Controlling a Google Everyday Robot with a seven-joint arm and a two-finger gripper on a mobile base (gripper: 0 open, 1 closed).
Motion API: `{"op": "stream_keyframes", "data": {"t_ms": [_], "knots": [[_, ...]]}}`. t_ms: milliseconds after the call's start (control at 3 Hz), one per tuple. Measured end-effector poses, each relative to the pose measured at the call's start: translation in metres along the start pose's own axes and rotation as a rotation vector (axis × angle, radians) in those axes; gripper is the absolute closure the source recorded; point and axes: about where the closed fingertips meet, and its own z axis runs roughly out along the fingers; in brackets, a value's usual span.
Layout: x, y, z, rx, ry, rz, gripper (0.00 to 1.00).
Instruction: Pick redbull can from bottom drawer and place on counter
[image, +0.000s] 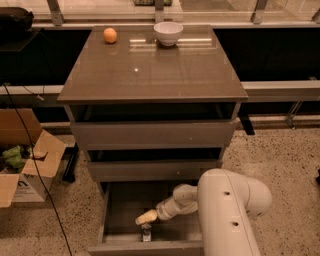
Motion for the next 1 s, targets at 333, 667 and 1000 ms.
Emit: {"op": "stream_keyframes", "data": {"t_ms": [333,667,1000], "knots": [[-0.002,0.002,0.022,0.033,0.024,0.074,0.00],[-0.001,0.005,0.034,0.048,0.046,0.135,0.19],[-0.001,0.005,0.033,0.048,0.046,0.135,0.43]]}}
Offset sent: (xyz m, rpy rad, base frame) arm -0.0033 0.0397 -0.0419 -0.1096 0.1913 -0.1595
